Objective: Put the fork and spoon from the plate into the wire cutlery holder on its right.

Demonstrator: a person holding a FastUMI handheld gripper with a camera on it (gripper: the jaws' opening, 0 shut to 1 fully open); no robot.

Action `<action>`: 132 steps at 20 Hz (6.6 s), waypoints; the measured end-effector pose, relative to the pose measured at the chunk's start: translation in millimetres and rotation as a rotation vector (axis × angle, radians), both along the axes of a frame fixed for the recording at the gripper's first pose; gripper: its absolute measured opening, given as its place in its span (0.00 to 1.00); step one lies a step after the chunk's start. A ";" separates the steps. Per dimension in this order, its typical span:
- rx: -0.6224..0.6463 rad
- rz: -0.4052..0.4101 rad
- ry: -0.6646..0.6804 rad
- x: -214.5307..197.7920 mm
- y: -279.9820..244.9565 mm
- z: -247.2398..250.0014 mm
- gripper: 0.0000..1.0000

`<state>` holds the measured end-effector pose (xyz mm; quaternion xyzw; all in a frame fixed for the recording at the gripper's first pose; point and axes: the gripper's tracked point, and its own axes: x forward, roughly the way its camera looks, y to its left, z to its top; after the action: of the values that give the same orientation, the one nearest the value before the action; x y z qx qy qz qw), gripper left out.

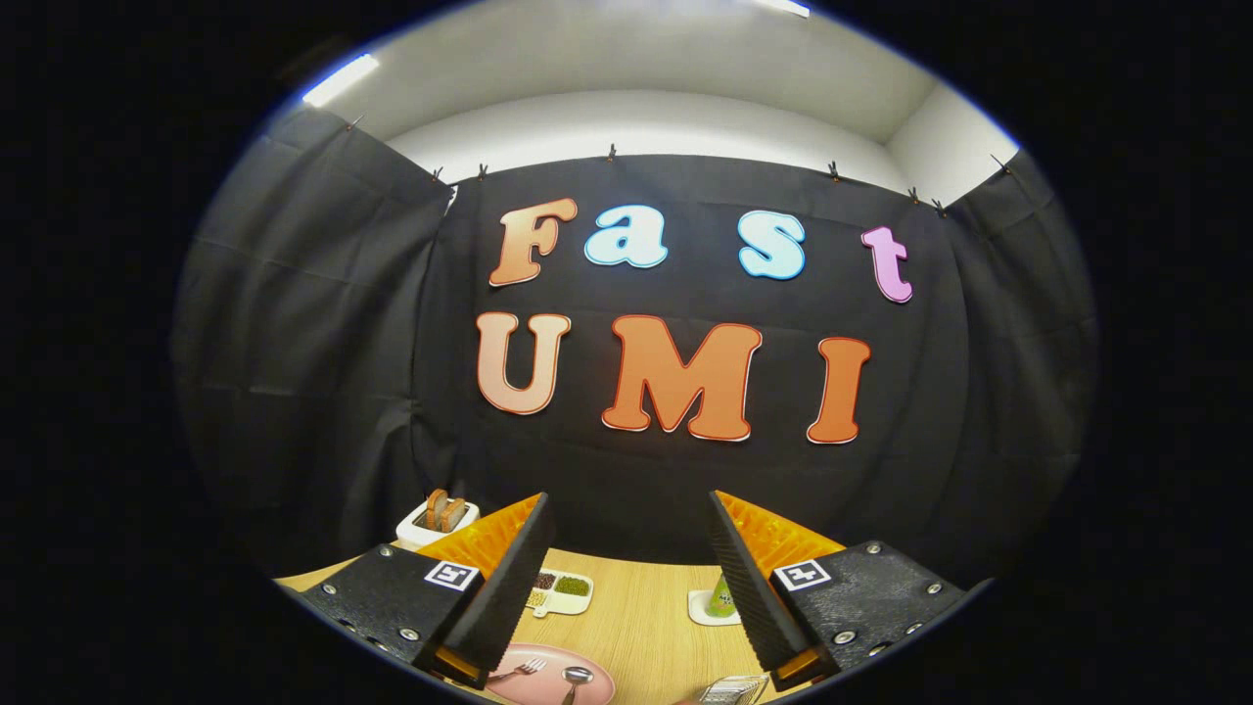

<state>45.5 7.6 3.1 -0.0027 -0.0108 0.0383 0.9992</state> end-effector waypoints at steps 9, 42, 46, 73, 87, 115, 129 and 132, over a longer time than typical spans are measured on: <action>0.023 0.024 0.034 0.7 6.6 -23.8 0.96; 0.014 0.176 0.765 -37.9 67.1 -267.3 0.97; -0.033 0.193 0.855 -49.5 70.0 -290.9 0.97; -0.165 0.179 1.336 -74.1 65.3 -404.8 0.07; 0.011 0.127 1.131 -65.6 27.8 -313.4 0.05; -0.043 0.029 1.547 -135.6 -129.3 -325.6 0.05; 0.052 0.013 1.506 -94.2 -128.4 -330.5 0.12; 0.074 -0.005 1.397 -77.5 -124.7 -318.3 0.14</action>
<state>-32.0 -117.1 -315.2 0.0565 0.6330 0.0283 0.7716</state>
